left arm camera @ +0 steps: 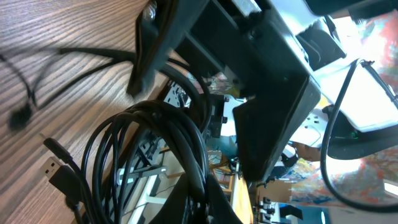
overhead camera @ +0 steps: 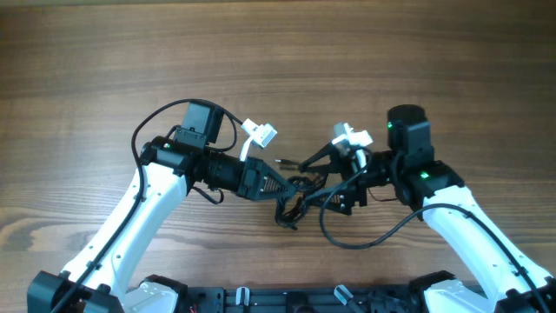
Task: Untangle cables
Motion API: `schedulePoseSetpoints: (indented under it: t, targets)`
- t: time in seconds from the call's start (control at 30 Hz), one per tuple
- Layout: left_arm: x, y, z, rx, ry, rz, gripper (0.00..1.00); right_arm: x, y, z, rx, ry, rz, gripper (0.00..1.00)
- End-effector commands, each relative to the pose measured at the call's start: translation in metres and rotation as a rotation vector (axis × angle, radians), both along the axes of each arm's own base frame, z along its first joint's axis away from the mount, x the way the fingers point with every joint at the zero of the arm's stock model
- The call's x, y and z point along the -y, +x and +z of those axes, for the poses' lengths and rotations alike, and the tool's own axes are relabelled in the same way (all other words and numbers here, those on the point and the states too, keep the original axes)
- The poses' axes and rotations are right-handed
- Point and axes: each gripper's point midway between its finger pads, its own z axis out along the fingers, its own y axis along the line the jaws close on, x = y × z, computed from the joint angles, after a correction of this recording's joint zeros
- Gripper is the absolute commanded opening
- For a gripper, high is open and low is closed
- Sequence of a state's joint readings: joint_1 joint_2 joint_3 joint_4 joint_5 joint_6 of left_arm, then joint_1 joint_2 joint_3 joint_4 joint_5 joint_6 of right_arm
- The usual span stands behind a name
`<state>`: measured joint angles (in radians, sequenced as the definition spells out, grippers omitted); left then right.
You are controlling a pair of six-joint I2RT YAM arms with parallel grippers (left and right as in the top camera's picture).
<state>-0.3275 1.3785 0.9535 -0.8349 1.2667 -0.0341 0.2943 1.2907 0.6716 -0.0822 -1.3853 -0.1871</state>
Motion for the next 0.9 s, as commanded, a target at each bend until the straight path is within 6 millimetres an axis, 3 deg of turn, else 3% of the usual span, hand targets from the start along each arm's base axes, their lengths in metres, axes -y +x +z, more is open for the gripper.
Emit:
schedulePoseSetpoints:
  t: [0.0,0.03,0.07,0.1,0.2,0.23,0.4,0.47,0.5,0.53,0.57,0.67,0.77,0.83,0.87]
  targets:
    - [0.003,0.000,0.014,0.020,-0.059,-0.023,0.04,-0.010,0.008,-0.019,0.031,-0.098,-0.060,0.72]
    - [0.003,0.000,0.014,0.021,-0.059,-0.023,0.04,-0.011,0.006,-0.019,0.031,-0.098,-0.054,0.70]
    - [0.003,0.000,0.014,0.022,-0.060,-0.023,0.04,-0.012,0.005,-0.019,0.032,-0.098,-0.049,0.63]
    - [0.003,0.000,0.014,0.025,-0.061,-0.023,0.04,-0.012,0.005,-0.020,0.028,-0.101,-0.050,0.52]
    - [0.001,0.005,0.015,0.039,-0.064,-0.011,0.04,-0.011,0.007,-0.028,0.005,-0.138,-0.077,0.08]
    - [0.000,0.007,0.015,0.040,-0.064,-0.003,0.04,-0.011,0.007,-0.028,0.001,-0.139,-0.077,0.05]
    - [-0.016,0.027,0.004,0.060,0.001,0.085,0.06,-0.013,0.014,-0.021,-0.135,-0.136,-0.123,0.05]
    - [-0.023,0.035,-0.003,0.073,0.045,0.121,0.20,-0.013,0.030,-0.023,-0.262,-0.166,-0.229,0.05]
    - [-0.025,0.037,-0.005,0.076,0.057,0.131,0.34,-0.011,0.042,-0.026,-0.351,-0.186,-0.317,0.04]
    - [-0.026,0.039,-0.007,0.087,0.067,0.137,0.88,-0.008,0.054,-0.029,-0.435,-0.199,-0.408,0.04]
    - [-0.026,0.041,-0.007,0.099,0.067,0.139,1.00,-0.008,0.060,-0.028,-0.469,-0.195,-0.448,0.04]
    - [-0.025,0.044,-0.005,0.124,0.060,0.140,1.00,-0.009,0.076,-0.012,-0.493,-0.128,-0.507,0.05]
    - [-0.027,0.047,-0.010,0.097,0.096,0.166,1.00,0.002,0.101,-0.016,-0.629,-0.103,-0.694,0.04]
    - [-0.039,0.063,-0.034,-0.019,0.270,0.311,1.00,0.008,0.111,-0.019,-0.690,-0.088,-0.775,0.04]
    - [-0.059,0.080,-0.058,-0.157,0.446,0.514,1.00,0.007,0.112,-0.017,-0.734,-0.069,-0.783,0.04]
